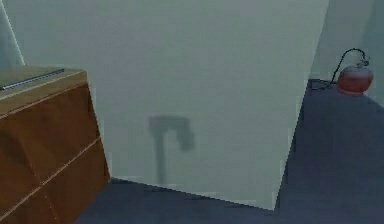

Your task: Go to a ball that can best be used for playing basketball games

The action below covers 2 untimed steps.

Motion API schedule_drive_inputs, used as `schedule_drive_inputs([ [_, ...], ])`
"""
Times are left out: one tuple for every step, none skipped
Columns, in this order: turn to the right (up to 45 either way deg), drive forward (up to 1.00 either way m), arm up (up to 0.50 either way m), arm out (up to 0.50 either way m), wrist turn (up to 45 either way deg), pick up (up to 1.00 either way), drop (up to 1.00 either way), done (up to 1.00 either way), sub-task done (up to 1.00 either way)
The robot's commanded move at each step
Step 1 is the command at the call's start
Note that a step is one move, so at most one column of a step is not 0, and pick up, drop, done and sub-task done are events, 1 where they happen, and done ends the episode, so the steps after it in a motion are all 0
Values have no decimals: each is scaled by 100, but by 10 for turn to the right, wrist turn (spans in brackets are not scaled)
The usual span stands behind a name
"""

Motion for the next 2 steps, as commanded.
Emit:
schedule_drive_inputs([
  [-180,0,0,0,0,0,0,0,0],
  [0,35,0,0,0,0,0,0,0],
])
